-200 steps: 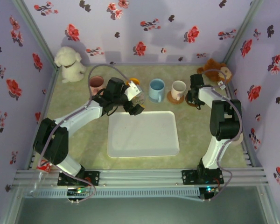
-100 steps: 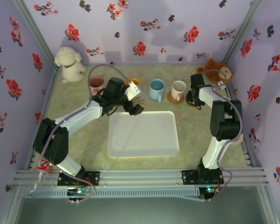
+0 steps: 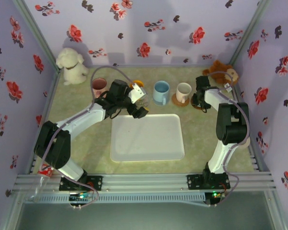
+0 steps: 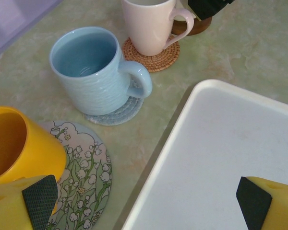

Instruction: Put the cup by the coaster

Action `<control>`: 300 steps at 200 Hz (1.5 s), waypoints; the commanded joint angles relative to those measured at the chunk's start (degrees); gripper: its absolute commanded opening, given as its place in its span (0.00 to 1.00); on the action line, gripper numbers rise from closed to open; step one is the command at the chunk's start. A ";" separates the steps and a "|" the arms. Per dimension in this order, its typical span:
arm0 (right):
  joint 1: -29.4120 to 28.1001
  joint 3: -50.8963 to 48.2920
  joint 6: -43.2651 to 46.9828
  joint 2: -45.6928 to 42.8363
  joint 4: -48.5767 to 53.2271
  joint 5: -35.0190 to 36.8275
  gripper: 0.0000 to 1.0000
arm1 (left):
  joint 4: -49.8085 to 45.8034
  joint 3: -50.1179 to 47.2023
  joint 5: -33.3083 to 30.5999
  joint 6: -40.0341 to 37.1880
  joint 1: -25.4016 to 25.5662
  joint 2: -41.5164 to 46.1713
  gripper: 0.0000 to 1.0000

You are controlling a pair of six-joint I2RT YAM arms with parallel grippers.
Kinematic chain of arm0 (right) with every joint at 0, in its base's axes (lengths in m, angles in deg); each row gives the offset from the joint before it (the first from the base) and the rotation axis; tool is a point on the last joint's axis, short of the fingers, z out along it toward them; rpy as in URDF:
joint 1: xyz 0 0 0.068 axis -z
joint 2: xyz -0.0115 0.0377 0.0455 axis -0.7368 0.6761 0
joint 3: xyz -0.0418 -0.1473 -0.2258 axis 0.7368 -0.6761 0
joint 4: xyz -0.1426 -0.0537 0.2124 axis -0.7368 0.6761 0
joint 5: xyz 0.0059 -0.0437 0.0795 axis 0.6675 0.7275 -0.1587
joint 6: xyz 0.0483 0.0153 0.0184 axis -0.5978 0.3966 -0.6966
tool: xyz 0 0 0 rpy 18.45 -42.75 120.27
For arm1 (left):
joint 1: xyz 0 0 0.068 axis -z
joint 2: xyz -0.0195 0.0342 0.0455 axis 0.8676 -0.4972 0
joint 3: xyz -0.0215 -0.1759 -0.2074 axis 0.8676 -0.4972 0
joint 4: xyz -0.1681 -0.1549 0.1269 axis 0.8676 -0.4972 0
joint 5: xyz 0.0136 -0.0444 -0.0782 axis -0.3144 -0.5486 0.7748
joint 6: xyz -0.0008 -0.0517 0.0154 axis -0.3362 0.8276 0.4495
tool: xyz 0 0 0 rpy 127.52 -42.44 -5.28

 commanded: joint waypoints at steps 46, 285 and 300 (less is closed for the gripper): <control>0.23 0.77 -1.17 -6.36 4.87 -0.39 0.57 | 0.24 1.48 -0.50 0.62 0.44 -0.69 0.99; 0.51 -46.01 7.39 -55.25 -40.84 10.17 0.99 | 15.73 -28.46 -45.36 8.70 -16.79 41.15 0.99; 0.58 -49.25 6.77 -55.89 -44.33 11.39 0.99 | 15.29 -32.36 -46.97 9.49 -18.63 44.63 0.99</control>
